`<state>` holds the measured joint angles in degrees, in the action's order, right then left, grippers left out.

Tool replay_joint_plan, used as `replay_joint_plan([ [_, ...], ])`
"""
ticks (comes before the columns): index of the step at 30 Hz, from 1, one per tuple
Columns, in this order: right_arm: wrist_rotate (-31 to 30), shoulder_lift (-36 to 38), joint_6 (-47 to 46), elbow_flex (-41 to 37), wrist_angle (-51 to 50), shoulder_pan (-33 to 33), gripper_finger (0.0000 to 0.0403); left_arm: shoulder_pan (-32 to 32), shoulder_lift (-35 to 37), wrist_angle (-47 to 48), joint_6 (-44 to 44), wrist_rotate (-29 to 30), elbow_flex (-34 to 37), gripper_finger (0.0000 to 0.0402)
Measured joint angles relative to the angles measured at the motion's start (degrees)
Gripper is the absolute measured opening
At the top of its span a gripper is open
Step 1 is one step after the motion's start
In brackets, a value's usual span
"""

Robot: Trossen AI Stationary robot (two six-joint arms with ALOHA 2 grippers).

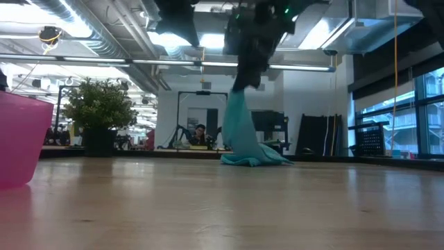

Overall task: Roll microfiber towels into tight, uniform cylinder then place into a basket
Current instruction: Roll the microfiber blue towel

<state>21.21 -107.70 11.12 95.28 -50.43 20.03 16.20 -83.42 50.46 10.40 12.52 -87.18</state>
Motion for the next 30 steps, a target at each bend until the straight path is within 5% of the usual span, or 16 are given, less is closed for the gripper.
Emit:
replay_joint_plan([
  [13,-0.5,-8.2,1.2,-0.1,-0.1,-4.5,0.0012,-4.0,2.1,4.6,4.6,2.6,0.0,0.0],
  [30,-0.5,-8.1,-8.4,0.5,0.0,-3.1,0.0151,-4.9,2.2,4.6,4.6,3.2,0.0,0.0],
])
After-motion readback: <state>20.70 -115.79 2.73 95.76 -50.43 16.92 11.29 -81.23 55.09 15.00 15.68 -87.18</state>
